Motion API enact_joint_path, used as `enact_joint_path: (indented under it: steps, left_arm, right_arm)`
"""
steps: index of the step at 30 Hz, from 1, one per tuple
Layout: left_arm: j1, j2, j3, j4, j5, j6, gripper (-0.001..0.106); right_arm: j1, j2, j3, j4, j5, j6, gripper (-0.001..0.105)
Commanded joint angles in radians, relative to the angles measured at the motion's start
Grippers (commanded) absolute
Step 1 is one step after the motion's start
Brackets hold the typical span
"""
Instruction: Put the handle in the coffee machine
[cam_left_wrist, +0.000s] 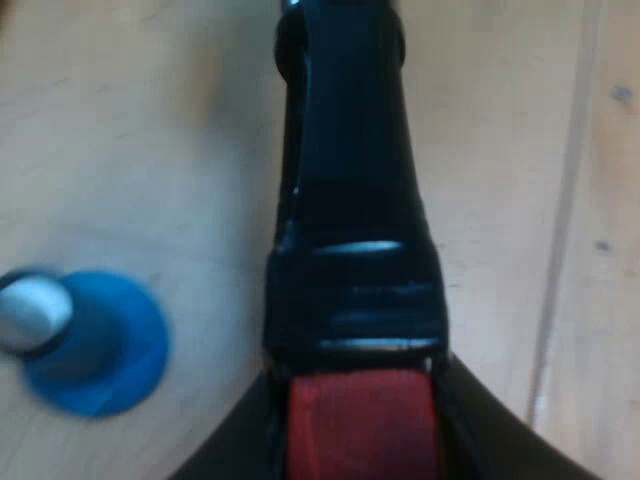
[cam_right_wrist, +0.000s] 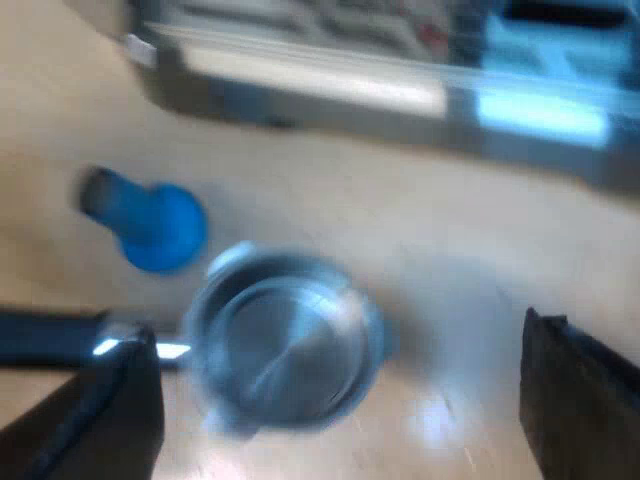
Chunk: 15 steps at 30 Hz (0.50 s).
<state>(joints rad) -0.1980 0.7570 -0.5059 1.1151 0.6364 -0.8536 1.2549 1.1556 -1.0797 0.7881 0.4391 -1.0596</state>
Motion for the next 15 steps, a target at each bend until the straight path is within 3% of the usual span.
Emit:
enact_joint_path:
  steps: [1,7,15]
  left_arm:
    - [0.043,0.001,-0.011,-0.028,0.074,0.001,0.000]
    - [0.111,0.000,-0.011,-0.097,0.084,-0.028,0.000]
    - [0.233,0.040,-0.011,-0.187,0.126,-0.059,0.000]
  right_arm:
    - [0.052,0.002,0.021,-0.084,0.229,-0.025,0.073]
    - [0.100,0.043,0.086,-0.244,0.373,-0.063,0.061]
    - [0.101,0.134,0.125,-0.457,0.441,-0.192,0.061]
